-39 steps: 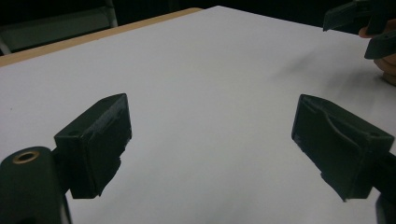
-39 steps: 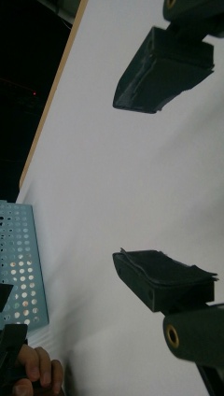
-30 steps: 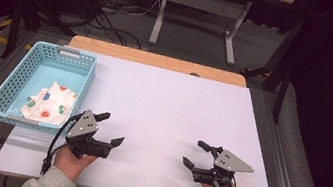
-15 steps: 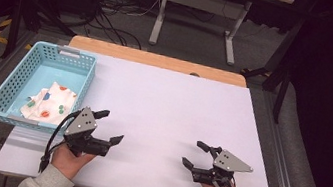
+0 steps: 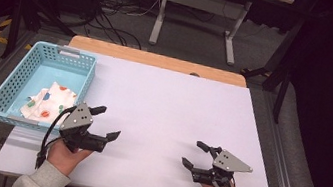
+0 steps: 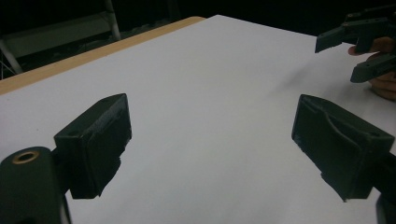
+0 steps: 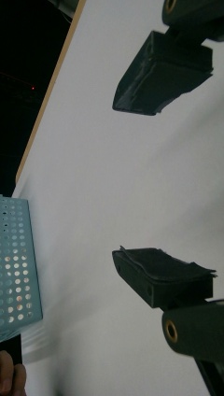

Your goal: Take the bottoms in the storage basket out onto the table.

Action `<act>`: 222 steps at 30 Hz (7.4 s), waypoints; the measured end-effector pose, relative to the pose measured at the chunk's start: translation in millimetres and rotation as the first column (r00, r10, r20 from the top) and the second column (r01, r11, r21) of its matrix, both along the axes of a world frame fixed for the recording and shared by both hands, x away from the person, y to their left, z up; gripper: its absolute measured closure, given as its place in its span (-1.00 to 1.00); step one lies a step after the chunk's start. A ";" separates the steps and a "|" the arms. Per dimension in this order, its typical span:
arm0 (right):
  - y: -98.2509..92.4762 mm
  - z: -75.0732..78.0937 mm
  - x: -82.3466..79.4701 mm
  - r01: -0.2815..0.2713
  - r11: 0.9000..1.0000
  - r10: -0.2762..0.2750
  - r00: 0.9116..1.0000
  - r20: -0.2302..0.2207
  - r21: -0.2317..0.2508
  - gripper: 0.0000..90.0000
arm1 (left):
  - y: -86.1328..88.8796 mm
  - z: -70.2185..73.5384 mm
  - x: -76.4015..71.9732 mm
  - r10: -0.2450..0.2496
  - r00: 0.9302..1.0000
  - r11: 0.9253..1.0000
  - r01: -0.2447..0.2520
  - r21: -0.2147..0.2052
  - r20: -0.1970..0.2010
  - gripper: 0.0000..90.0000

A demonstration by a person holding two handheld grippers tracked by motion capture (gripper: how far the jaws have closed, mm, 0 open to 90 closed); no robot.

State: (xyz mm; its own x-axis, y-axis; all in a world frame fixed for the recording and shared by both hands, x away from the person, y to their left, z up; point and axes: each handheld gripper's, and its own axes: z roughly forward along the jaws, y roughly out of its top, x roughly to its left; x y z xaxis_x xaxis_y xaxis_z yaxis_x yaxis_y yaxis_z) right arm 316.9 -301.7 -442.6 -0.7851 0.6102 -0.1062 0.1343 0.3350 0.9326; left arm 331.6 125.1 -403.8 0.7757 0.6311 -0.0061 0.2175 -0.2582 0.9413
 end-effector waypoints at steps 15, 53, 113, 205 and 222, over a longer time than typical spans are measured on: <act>0.6 -0.1 -0.3 -0.012 1.000 0.012 1.000 0.002 -0.009 -0.45 | 7.0 12.0 3.4 0.000 1.000 1.000 0.000 0.023 -0.003 -0.69; 2.3 -0.8 -0.1 -0.018 1.000 0.018 1.000 0.002 -0.020 -0.46 | 56.2 47.4 22.0 0.059 0.997 0.997 -0.056 0.051 -0.050 -0.70; 5.2 -1.5 -0.5 -0.016 0.999 0.016 1.000 0.002 -0.048 -0.52 | 130.4 42.0 80.1 0.283 0.931 0.940 -0.221 0.261 -0.229 -0.71; 10.5 -2.8 1.1 -0.008 0.996 0.008 1.000 -0.006 -0.091 -0.56 | 159.8 -26.5 158.0 0.455 0.661 0.803 -0.015 0.596 -0.597 -0.53; 10.6 -2.9 1.1 -0.008 0.995 0.008 1.000 -0.001 -0.096 -0.56 | 152.8 -22.3 152.3 0.352 0.702 0.831 0.070 0.552 -0.619 0.52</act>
